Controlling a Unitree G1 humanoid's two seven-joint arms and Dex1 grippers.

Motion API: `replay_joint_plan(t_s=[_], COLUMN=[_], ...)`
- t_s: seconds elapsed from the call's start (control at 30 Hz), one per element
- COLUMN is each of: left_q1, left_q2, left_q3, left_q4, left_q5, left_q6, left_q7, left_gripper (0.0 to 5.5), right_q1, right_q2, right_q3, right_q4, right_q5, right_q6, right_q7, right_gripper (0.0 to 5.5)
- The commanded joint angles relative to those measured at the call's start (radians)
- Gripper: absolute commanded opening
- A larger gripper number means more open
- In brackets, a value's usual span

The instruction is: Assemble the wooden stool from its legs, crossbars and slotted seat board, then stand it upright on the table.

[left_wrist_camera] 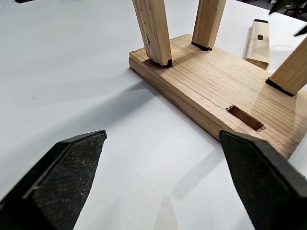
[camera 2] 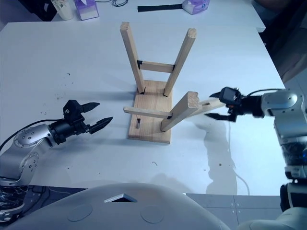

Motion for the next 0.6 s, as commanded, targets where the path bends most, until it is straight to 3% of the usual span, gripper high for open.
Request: replay_joint_plan(t_s=[0.03,0.17,0.27,0.33,0.6], left_q1=[0.004,-0.002,-0.006,-0.006,-0.026], left_q2=[-0.008,-0.013,-0.011,-0.007,0.005], left_q3=[-0.005,-0.018,-0.019,-0.019,-0.022], left_q4=[-0.006,-0.006,-0.005,-0.002,0.002], left_q5=[0.018,0.024,0.025,0.026,0.022], left_q6=[-0.004,-0.007,-0.006,-0.007,0.004], left_q7=[0.016,0.018,0.010,0.005,-0.014], left_gripper=[4.34,4.34,4.34,4.34,4.34], right_q1=[-0.229,-0.390,-0.446,-0.466,-0.471], right_q2=[-0.005,0.038,0.062,0.061,0.080], right_q3=[0.062,0.134,0.140,0.142,0.161], right_q4=[0.247,0.476,0.565,0.615,0.793], right_q5=[-0.092,-0.159,-0.144,-0.149,-0.216], right_q6=[-0.185,-0.280,-0.245,-0.224,-0.274], right_q7=[0.050,0.126,0.206,0.246,0.203], right_gripper=[3.87,3.87,3.87,4.18,4.32])
